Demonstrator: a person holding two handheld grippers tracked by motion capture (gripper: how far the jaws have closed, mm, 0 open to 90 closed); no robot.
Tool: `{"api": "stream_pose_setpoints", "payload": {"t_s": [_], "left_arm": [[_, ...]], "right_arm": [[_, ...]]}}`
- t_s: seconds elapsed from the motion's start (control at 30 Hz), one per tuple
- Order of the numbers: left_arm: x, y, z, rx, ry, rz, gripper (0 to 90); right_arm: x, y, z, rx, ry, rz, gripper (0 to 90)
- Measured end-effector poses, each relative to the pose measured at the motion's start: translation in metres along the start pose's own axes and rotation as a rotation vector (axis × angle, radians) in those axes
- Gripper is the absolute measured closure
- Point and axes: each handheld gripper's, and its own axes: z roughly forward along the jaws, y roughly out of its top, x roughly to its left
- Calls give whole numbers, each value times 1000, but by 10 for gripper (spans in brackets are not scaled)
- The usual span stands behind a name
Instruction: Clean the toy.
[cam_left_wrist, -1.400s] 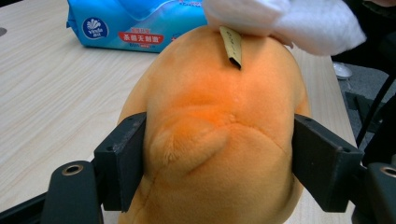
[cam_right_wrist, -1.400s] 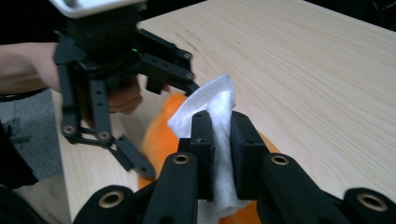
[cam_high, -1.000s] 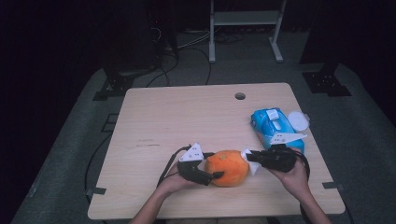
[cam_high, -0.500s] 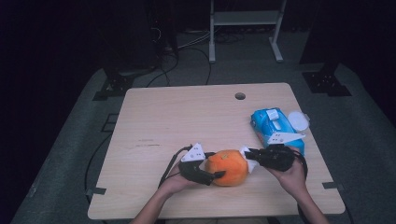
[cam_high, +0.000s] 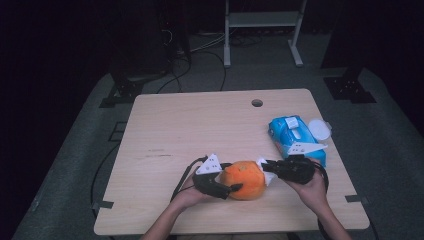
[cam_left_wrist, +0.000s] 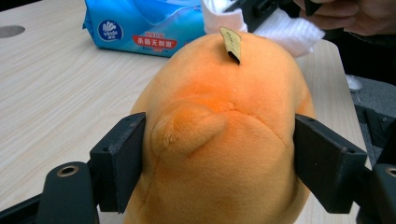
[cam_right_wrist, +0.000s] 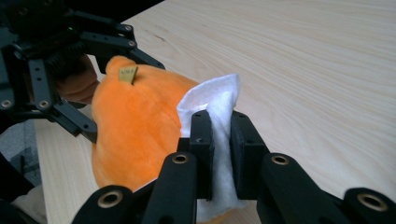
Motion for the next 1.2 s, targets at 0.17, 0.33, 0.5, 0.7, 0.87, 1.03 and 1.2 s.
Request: {"api": "stream_pose_setpoints", "payload": {"t_s": [0.17, 0.33, 0.5, 0.7, 0.87, 1.03, 1.2], "left_arm": [[1, -2, 1, -8, 6, -18, 224], [1, -2, -1, -6, 13, -23, 218], [0, -1, 1, -5, 15, -20, 218], [-8, 4, 5, 21, 35, 14, 217], [-23, 12, 10, 53, 56, 101, 219], [-17, 6, 8, 38, 36, 72, 230], [-11, 4, 7, 5, -12, 56, 221]], "right_arm": [[23, 13, -2, -23, 19, -72, 801], [33, 17, 3, -7, -10, -141, 801], [13, 7, 0, 11, -25, -62, 801], [39, 22, 1, 18, -14, -149, 805], [78, 38, 18, 57, 13, -285, 806], [81, 39, 27, 88, -80, -338, 807], [58, 32, 12, 73, -82, -249, 806]]}}
